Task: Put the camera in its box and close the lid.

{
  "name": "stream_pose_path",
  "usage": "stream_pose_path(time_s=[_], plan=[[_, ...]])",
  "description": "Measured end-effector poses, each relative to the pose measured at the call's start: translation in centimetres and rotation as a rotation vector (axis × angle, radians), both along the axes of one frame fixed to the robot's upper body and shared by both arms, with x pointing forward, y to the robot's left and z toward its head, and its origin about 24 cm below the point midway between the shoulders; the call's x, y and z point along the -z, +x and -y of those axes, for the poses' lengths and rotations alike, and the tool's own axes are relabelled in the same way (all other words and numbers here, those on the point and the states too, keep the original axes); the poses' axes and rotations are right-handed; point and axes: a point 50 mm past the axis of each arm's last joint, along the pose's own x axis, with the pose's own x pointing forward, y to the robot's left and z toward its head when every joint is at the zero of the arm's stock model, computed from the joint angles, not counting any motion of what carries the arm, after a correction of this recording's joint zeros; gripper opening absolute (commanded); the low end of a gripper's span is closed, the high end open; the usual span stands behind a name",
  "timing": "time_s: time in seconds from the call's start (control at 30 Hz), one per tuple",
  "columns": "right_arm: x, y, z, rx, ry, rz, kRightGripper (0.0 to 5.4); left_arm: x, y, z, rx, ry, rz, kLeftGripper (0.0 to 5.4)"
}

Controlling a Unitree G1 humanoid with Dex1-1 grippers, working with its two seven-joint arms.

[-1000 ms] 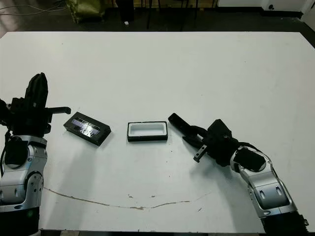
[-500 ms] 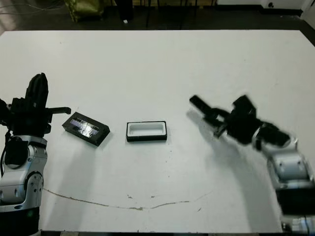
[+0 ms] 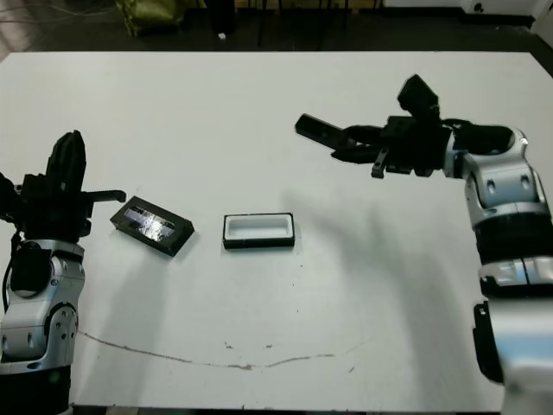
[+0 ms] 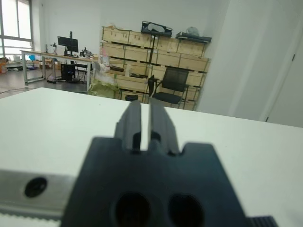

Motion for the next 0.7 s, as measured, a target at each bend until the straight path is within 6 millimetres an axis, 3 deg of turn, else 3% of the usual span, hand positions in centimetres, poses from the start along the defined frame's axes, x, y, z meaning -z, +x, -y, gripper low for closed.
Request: stream_pose_path(time_s=[0.43, 0.7], plan=[[0.8, -0.3, -4.4, -0.21, -0.116, -0.117, 0.2, 0.3, -0.1, 0.2, -0.007, 0.009, -0.014, 0.0], [0.7, -0.8, -5.7, -0.293, -0.148, -0.153, 0.2, 0.4, -0.2, 0.1, -0.007, 0.007, -0.017, 0.0]])
